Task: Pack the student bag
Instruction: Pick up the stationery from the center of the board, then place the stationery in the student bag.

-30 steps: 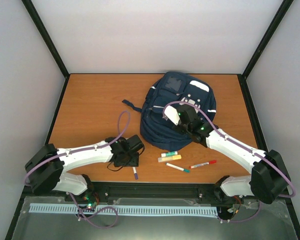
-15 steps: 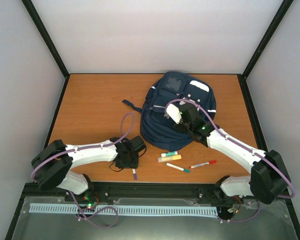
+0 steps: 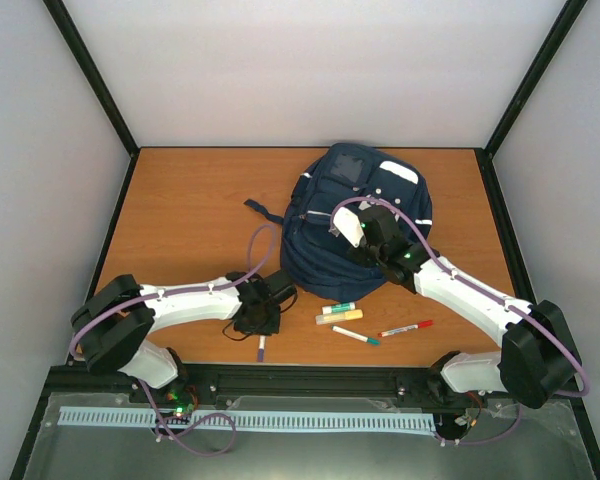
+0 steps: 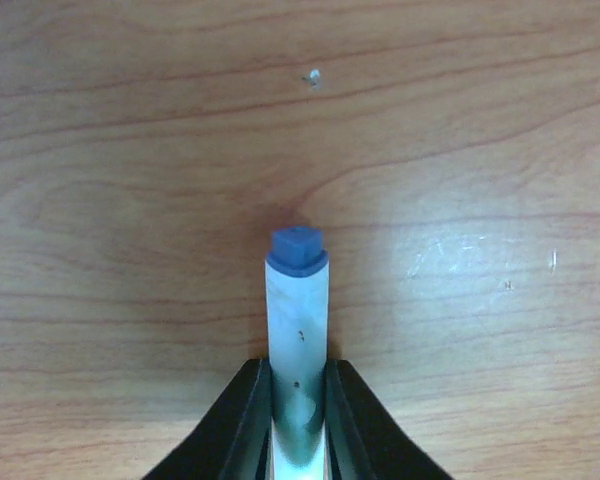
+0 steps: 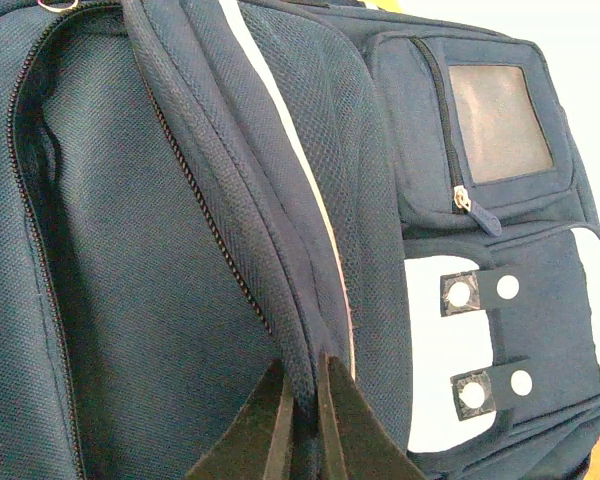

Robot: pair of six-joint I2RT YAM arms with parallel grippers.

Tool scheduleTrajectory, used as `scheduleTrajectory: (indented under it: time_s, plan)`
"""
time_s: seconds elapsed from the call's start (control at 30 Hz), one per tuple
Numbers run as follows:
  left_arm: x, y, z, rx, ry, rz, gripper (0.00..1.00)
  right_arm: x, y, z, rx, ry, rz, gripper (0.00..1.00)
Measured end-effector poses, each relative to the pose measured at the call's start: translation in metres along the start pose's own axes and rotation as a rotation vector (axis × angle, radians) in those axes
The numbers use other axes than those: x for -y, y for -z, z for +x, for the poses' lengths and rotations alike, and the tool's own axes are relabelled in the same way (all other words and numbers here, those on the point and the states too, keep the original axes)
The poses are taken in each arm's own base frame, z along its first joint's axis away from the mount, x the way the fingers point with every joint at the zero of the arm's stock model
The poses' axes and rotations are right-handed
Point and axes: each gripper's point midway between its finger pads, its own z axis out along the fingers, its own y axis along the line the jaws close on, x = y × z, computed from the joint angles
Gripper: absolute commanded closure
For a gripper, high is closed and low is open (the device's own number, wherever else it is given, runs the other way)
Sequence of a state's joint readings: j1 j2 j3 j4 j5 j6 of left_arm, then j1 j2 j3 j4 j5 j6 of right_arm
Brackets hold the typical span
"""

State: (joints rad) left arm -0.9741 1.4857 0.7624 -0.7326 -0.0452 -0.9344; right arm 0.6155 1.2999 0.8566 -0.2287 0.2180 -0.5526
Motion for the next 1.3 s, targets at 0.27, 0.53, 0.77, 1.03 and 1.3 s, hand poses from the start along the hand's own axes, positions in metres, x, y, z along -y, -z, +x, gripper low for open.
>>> scheduleTrajectory:
  time_s: [0.27, 0.53, 0.77, 1.03, 1.3]
  plan:
    - [0.005, 0.004, 0.001, -0.012, -0.023, 0.021, 0.98, 0.001, -0.001, 0.001, 0.003, -0.014, -0.009, 0.97]
    - [0.057, 0.078, -0.038, 0.169, -0.042, 0.281, 0.99, 0.004, 0.0, 0.003, 0.01, -0.083, -0.055, 0.97]
    - [0.105, 0.144, -0.082, 0.359, -0.015, 0.52, 0.99, 0.014, 0.005, -0.003, 0.016, -0.148, -0.088, 0.97]
    - [0.13, 0.157, -0.134, 0.426, 0.169, 0.711, 0.99, 0.022, 0.006, -0.019, 0.011, -0.207, -0.153, 0.97]
    - [0.144, 0.145, -0.178, 0.435, 0.334, 0.772, 0.99, 0.021, 0.004, -0.022, -0.006, -0.228, -0.198, 0.97]
